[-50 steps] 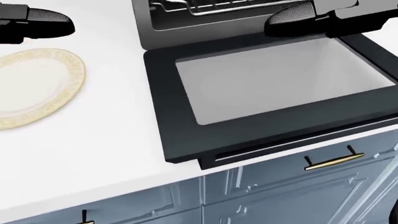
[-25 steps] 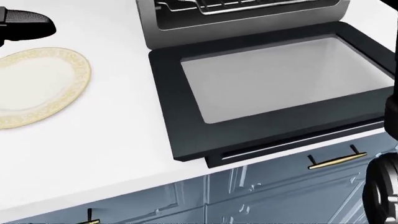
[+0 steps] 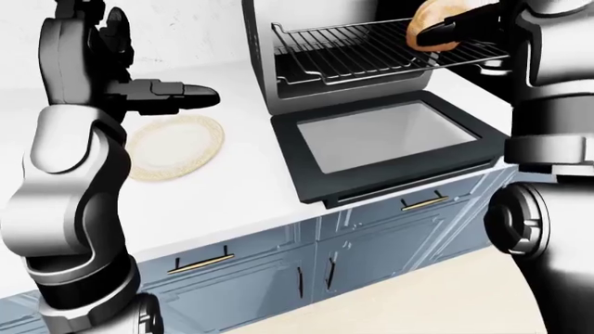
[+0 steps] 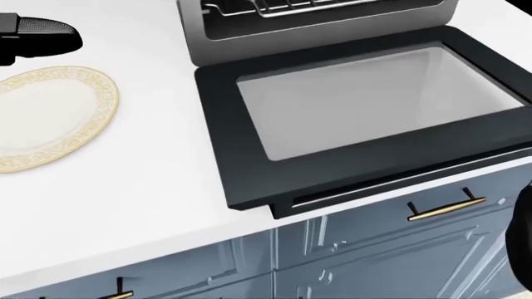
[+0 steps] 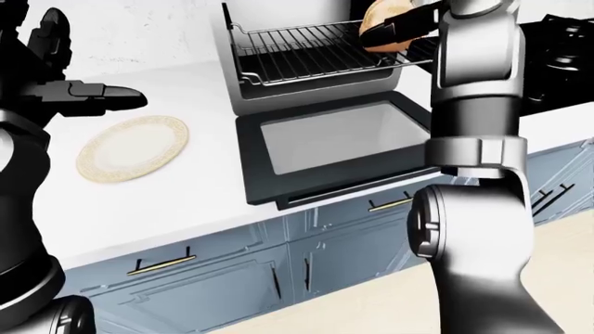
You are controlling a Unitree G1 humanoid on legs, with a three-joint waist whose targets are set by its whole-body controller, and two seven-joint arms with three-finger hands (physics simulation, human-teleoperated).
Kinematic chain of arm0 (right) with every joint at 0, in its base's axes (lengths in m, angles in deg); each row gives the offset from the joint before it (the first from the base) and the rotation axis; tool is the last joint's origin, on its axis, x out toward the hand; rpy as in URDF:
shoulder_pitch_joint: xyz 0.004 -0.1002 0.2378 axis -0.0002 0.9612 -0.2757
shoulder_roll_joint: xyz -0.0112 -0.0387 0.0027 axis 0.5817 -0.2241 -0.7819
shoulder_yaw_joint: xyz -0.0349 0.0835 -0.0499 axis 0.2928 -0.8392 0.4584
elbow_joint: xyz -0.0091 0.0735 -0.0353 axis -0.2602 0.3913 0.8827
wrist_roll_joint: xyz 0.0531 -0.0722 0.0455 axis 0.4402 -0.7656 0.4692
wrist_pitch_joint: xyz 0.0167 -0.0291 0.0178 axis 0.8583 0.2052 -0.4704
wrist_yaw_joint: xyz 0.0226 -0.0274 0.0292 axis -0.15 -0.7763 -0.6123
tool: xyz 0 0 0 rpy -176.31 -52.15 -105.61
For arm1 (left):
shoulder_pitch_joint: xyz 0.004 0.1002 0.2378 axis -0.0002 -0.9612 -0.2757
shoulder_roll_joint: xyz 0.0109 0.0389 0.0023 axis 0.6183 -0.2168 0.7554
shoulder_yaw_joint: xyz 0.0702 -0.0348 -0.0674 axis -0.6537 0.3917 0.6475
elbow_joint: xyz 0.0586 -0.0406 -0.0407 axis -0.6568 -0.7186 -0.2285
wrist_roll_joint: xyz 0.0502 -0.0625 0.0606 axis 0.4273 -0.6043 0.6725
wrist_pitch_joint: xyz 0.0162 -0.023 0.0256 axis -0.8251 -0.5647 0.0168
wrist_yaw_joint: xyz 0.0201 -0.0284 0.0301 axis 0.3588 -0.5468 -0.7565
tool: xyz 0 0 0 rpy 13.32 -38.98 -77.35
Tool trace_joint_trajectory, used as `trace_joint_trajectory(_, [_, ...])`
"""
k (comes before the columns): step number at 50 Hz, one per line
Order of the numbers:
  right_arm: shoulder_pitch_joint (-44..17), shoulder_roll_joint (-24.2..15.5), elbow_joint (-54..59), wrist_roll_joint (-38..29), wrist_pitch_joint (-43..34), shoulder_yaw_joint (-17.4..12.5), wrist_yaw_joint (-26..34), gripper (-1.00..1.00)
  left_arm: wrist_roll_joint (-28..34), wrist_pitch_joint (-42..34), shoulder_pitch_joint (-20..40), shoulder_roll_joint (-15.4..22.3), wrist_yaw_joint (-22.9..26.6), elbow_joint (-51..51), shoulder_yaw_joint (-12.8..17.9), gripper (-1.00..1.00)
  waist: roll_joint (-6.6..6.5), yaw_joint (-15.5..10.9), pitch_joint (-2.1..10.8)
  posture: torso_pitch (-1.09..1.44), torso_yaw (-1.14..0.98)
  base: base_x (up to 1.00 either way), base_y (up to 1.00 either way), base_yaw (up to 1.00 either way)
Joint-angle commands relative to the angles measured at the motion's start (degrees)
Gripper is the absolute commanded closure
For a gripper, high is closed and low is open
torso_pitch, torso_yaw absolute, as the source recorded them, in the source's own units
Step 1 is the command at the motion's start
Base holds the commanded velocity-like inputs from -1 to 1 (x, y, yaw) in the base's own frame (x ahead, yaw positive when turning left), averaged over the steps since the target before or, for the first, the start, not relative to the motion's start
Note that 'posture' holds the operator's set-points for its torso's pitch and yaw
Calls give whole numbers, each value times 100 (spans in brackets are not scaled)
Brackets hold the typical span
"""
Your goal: Pick the bread from the top rack and place it on the plate on the counter.
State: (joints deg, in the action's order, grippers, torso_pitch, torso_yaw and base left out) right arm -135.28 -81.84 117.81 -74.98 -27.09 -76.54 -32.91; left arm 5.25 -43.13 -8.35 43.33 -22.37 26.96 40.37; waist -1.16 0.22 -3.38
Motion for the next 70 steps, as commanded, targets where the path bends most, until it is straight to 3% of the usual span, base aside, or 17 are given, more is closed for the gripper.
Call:
trace_joint_trajectory(1, [-246, -63, -49, 29, 312, -20, -108, -100, 16, 147, 151, 81, -7, 143, 82, -100, 11, -5, 166, 0, 0, 0, 0, 0])
trace_joint_trajectory(20, [-264, 1, 628, 407, 832, -10, -309, -100, 62, 193, 59, 63, 1, 144, 74, -100, 22, -14, 180, 0, 0, 0, 0, 0])
trace_joint_trajectory(32, [-267, 45, 613, 440, 810, 52, -98, -100, 55, 160, 101, 70, 23, 140, 100, -100, 32, -16, 189, 0, 0, 0, 0, 0])
trace_joint_trajectory(41, [-262, 80, 630, 433, 816, 58, 14, -55, 43, 135, 112, 92, 14, 166, 105, -100, 28, -15, 190, 0, 0, 0, 0, 0])
trace_joint_trajectory(56, [-248, 110, 597, 402, 802, 70, 69, -16, 52, 169, 64, 84, 1, 168, 102, -100, 25, -15, 190, 0, 0, 0, 0, 0])
trace_joint_trajectory(67, [-325, 110, 610, 360, 798, 80, 87, 39, 34, 100, 75, 104, -1, 237, 131, -100, 23, -9, 193, 0, 0, 0, 0, 0])
trace_joint_trajectory(68, [-348, 109, 622, 348, 794, 91, 100, 57, 25, 88, 88, 113, 1, 239, 135, -100, 22, -8, 192, 0, 0, 0, 0, 0])
trace_joint_trajectory(70, [-403, 96, 611, 326, 767, 96, 128, 74, -2, 51, 124, 130, -3, 252, 145, -100, 20, -6, 189, 0, 0, 0, 0, 0])
